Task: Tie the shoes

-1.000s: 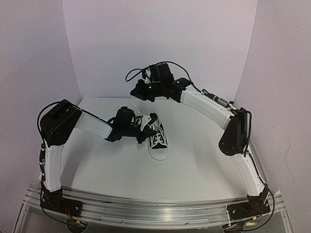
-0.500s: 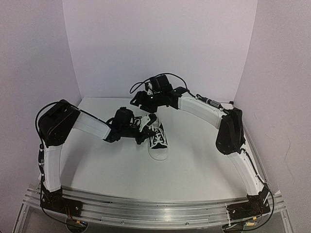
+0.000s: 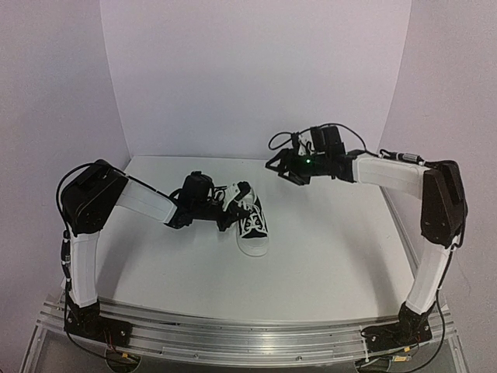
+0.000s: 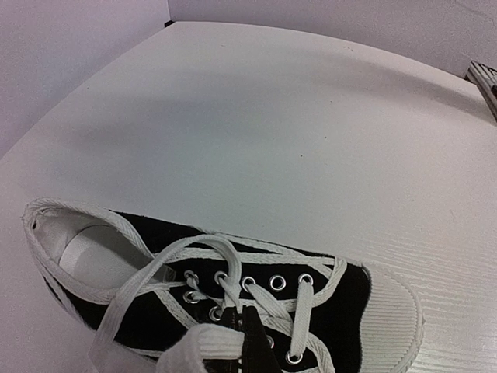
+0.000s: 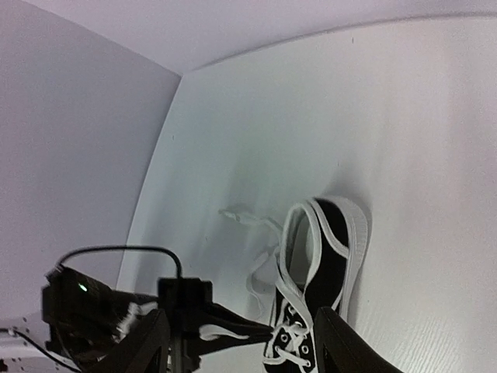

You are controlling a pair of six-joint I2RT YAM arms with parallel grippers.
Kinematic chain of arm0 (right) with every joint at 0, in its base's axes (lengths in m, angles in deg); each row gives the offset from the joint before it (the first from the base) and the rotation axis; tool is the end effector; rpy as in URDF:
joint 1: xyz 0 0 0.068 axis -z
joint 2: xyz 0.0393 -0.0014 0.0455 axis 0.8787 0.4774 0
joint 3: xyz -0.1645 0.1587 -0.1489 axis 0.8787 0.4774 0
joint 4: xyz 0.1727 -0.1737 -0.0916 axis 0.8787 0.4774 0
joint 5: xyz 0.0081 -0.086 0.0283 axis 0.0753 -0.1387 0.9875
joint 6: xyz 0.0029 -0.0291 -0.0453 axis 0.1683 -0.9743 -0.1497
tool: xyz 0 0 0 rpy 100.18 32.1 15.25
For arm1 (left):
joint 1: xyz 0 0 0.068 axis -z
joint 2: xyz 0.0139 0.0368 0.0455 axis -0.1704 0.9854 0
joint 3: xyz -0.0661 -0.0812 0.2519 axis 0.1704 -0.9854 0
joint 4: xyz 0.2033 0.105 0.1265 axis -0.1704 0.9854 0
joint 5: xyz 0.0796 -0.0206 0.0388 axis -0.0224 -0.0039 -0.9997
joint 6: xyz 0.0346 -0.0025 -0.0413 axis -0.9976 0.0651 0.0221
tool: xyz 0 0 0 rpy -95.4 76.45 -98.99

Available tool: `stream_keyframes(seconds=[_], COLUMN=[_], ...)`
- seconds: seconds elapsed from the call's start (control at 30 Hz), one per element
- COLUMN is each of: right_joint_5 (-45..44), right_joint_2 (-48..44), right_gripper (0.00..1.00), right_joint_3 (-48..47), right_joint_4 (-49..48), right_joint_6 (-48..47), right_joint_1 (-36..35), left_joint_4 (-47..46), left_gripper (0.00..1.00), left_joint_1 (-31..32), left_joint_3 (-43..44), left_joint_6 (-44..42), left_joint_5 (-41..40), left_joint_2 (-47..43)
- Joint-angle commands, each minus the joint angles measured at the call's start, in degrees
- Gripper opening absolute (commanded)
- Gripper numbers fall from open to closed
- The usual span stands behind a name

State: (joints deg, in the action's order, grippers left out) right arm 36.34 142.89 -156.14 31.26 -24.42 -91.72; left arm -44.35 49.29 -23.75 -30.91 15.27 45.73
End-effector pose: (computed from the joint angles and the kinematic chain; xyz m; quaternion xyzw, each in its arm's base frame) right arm 0.3832 0.2359 0.2793 -0.0386 0.8457 0.3924 0.3596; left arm 0.3244 -0.2894 0.1390 0.5092 0.6601 -0.3040 0.4611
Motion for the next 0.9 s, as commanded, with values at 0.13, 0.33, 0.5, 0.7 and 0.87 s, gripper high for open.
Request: stream_keyframes(seconds=[0.13,0.33,0.5,0.7,0.87], right_joint_5=[6.38,5.57,6.27,4.72,5.15], right_joint_2=[4.96,8.00,10.34,13.18,14.00], right_gripper=[0.67,0.68,0.66,0.61,0.43], right_joint_3=[13.47,18.14,17.28,15.28,14.27], right_joint_4=[-30.05,-45.42,-46.22,-45.97,-45.39], right_joint_6=[-4.35,-0.13,-0.21,0.08,0.32], right_joint_1=[-6.60,-7.85,-9.00,-9.88,-10.11], left_joint_4=[-1.26,-0.78,-0.77,-0.59,-0.44], left_gripper=[0.00,0.00,0.00,0.00,0.00], left_joint_1=[0.17,0.19,0.16,0.15,0.17], left_joint_3=[0.41,1.09,1.58,1.86,2.01], left_joint_6=[0.85,0.81,1.13,1.03,0.86], left_joint_5=[1.52,1.62,1.86,1.71,1.69], left_joint_2=[-2.07,-1.71,-1.27,-1.12,-0.99])
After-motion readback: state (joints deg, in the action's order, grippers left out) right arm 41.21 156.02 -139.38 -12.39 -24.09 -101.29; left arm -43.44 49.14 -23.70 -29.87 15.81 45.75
